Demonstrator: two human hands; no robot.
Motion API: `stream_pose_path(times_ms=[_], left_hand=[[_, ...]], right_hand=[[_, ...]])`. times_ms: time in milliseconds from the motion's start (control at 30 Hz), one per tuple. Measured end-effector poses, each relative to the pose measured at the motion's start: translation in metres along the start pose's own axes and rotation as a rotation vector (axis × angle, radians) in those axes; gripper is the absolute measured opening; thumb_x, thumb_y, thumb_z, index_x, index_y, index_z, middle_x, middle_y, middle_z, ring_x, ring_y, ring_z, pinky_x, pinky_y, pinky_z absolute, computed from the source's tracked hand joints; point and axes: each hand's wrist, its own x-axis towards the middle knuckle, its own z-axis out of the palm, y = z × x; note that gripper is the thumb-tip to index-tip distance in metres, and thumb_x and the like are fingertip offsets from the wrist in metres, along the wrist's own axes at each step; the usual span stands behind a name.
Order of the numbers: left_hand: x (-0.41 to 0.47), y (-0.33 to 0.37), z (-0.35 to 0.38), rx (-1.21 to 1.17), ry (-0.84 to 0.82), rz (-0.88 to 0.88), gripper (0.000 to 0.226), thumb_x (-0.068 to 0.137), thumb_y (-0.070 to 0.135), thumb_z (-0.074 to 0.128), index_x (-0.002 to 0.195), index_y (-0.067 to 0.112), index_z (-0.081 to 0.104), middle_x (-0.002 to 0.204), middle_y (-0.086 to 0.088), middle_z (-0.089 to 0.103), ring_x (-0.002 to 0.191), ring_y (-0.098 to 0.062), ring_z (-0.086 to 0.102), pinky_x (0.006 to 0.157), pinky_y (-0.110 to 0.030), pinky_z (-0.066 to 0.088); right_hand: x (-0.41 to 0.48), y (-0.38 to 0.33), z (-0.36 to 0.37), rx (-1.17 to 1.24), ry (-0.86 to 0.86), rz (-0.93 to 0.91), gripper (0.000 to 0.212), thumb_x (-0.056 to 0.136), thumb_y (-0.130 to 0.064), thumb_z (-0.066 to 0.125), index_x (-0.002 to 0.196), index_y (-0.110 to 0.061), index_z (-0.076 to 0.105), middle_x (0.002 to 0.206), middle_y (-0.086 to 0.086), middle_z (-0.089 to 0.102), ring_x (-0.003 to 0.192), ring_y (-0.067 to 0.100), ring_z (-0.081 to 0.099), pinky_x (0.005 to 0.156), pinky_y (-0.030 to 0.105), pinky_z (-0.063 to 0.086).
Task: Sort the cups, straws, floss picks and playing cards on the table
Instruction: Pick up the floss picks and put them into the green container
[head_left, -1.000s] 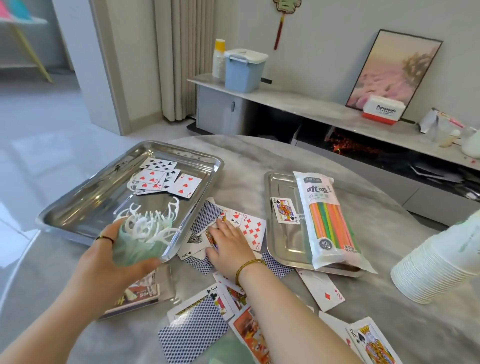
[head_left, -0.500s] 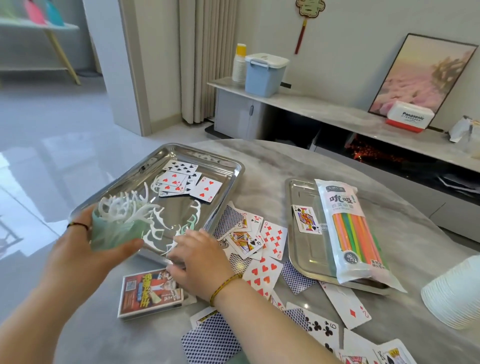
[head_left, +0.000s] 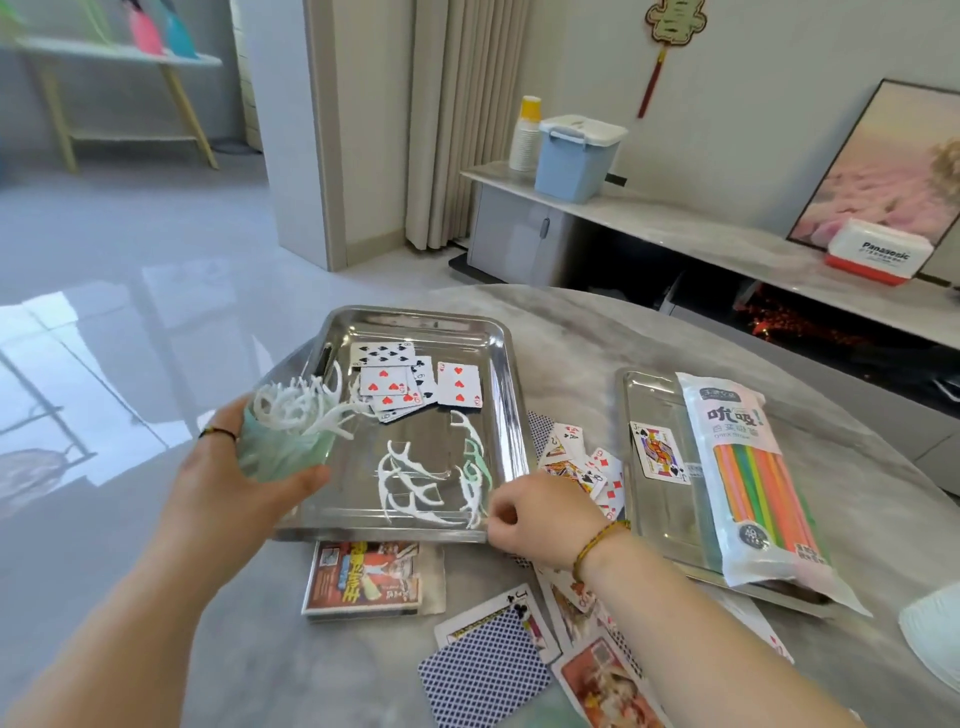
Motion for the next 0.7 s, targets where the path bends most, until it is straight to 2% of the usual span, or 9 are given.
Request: stream_pose_path(times_ms=[67,133,233,333,433,500,567,633,700], left_hand=[[-0.001,0.0,0.002,0.015,-0.027,0.015,0.058,0.068,0.003,0.076,0.111,0.027,0.046,0.087,0.005,0.056,0.074,-0.012,0.051,0.067,-0.027,0.034],[-0.001,-0.001,0.003,0.029,-0.042,0.037,0.055,0.069,0.004,0.076,0.104,0.029,0.042,0.08,0.016,0.051,0.069,-0.002,0.047,0.058,-0.021,0.033],[-0.001,0.0,0.002,0.043,-0.036,0.047,0.055,0.069,0.008,0.076,0.102,0.032,0.039,0.078,0.023,0.046,0.068,0.006,0.042,0.056,-0.011,0.029],[0.0,0.002,0.001,0.05,-0.019,0.033,0.056,0.069,0.011,0.076,0.103,0.035,0.039,0.079,0.025,0.045,0.068,0.007,0.042,0.055,-0.011,0.028],[0.001,0.001,-0.001,0.084,-0.009,0.021,0.056,0.069,0.012,0.076,0.109,0.033,0.042,0.079,0.025,0.043,0.067,0.001,0.042,0.054,-0.017,0.028],[0.002,0.0,-0.001,0.117,0.006,0.018,0.059,0.069,0.011,0.076,0.117,0.027,0.046,0.078,0.025,0.042,0.066,0.002,0.041,0.056,-0.022,0.028],[0.002,0.0,0.0,0.152,0.012,0.003,0.062,0.069,0.011,0.076,0.122,0.022,0.047,0.077,0.024,0.041,0.067,-0.004,0.042,0.062,-0.025,0.027],[0.002,0.0,0.001,0.179,0.011,-0.011,0.065,0.069,0.012,0.076,0.126,0.021,0.045,0.079,0.016,0.045,0.077,-0.012,0.042,0.069,-0.025,0.028],[0.002,0.001,0.001,0.184,0.004,-0.022,0.068,0.069,0.012,0.076,0.128,0.02,0.043,0.09,0.009,0.046,0.084,-0.013,0.041,0.07,-0.025,0.028]], right_hand=[[0.008,-0.004,-0.001,0.045,0.03,0.054,0.018,0.088,-0.026,0.052,0.097,-0.015,0.063,0.103,0.004,0.063,0.095,0.02,0.055,0.08,0.026,0.045],[0.024,-0.014,0.003,0.12,0.026,0.092,0.043,0.086,-0.032,0.057,0.124,-0.014,0.05,0.128,0.005,0.05,0.117,0.02,0.046,0.095,0.029,0.038],[0.052,-0.035,0.008,0.169,0.025,0.126,0.056,0.085,-0.036,0.058,0.132,-0.01,0.042,0.135,0.009,0.041,0.127,0.023,0.035,0.104,0.033,0.033],[0.078,-0.044,0.016,0.164,0.027,0.22,0.043,0.087,-0.028,0.055,0.12,-0.003,0.05,0.129,0.015,0.045,0.12,0.029,0.042,0.101,0.034,0.037],[0.094,-0.043,0.019,0.178,0.014,0.277,0.014,0.084,-0.014,0.053,0.09,-0.004,0.06,0.103,0.017,0.056,0.092,0.029,0.052,0.079,0.029,0.044],[0.102,-0.043,0.017,0.207,-0.047,0.284,0.018,0.084,-0.01,0.051,0.094,-0.002,0.064,0.089,0.014,0.06,0.076,0.026,0.052,0.067,0.026,0.043],[0.105,-0.045,0.013,0.172,-0.112,0.277,0.023,0.083,-0.01,0.055,0.1,-0.002,0.067,0.078,0.012,0.056,0.063,0.023,0.048,0.061,0.027,0.041],[0.104,-0.048,0.011,0.128,-0.132,0.263,0.021,0.083,-0.012,0.059,0.098,-0.002,0.068,0.079,0.01,0.056,0.062,0.022,0.048,0.062,0.028,0.042],[0.101,-0.05,0.014,0.133,-0.107,0.248,0.015,0.083,-0.014,0.06,0.086,-0.001,0.066,0.073,0.009,0.057,0.068,0.025,0.053,0.059,0.026,0.042]])
